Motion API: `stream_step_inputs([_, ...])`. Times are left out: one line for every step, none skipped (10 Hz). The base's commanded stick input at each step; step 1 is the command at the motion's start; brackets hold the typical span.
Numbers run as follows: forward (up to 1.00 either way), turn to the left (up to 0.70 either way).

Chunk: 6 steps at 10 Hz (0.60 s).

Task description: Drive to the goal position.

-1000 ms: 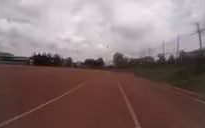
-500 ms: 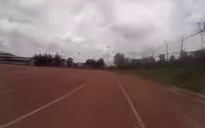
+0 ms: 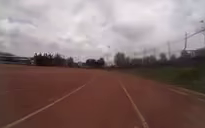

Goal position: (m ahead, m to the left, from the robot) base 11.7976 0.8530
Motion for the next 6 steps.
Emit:
stream_step_inputs([0.7, 0.0])
stream_step_inputs([0.7, 0.0])
stream_step_inputs([0.7, 0.0])
stream_step_inputs([0.7, 0.0])
stream_step_inputs([0.7, 0.0])
stream_step_inputs([0.7, 0.0])
